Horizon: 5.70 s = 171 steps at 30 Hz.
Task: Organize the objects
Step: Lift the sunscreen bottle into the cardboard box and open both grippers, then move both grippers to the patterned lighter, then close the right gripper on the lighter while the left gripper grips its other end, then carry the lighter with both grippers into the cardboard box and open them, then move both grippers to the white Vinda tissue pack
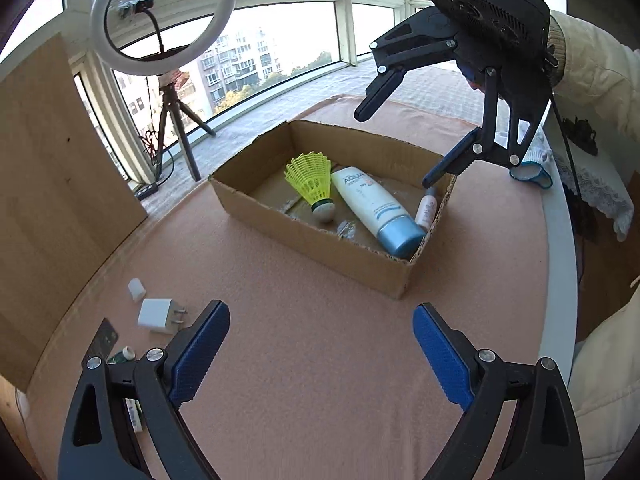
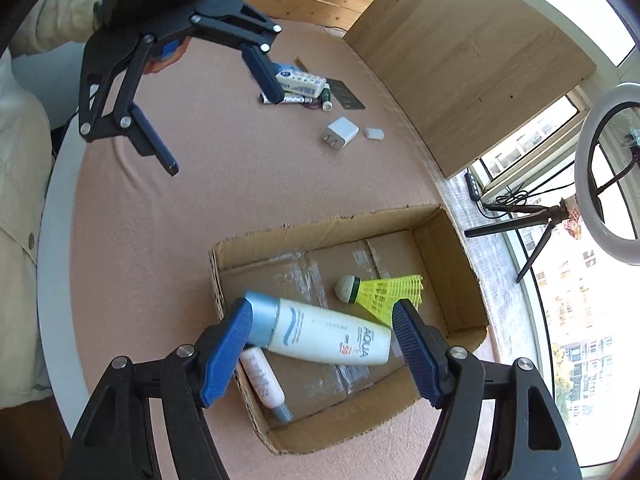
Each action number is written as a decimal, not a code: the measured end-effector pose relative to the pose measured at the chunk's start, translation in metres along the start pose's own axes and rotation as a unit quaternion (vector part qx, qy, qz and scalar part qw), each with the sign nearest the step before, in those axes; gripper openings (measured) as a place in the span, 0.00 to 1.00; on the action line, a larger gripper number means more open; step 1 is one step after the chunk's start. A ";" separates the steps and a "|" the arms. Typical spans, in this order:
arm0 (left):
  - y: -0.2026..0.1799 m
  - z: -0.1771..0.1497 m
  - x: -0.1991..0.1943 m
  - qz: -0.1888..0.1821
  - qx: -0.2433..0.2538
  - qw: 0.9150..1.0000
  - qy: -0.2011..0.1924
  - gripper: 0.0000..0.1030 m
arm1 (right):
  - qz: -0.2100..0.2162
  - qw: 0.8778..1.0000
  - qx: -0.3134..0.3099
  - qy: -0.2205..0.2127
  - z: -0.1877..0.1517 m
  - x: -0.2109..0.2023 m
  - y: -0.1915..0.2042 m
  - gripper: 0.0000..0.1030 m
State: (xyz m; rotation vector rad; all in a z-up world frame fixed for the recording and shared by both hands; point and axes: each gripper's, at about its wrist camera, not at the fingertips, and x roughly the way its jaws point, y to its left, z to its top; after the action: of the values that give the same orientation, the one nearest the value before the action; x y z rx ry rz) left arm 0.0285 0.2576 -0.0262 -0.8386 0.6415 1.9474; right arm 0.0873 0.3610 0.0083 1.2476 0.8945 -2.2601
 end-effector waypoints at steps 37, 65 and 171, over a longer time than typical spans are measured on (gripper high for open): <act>0.101 -0.266 -0.134 0.150 -0.282 0.948 -0.007 0.98 | -0.003 0.927 0.372 0.036 0.239 0.211 0.062 0.22; 0.011 -0.201 -0.035 -0.090 -0.090 0.992 0.026 0.54 | 0.276 0.938 -0.207 0.041 0.173 0.130 0.191 0.21; 0.077 -0.197 -0.106 0.121 -0.167 0.979 -0.008 0.98 | 0.089 0.991 -0.095 0.033 0.250 0.149 0.098 0.57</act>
State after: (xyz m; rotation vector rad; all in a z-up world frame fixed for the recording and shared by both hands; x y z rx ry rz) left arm 0.0595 0.0263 -0.0627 -0.9842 0.4279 2.3226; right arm -0.0776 0.1096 -0.0538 1.2672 0.9566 -1.9572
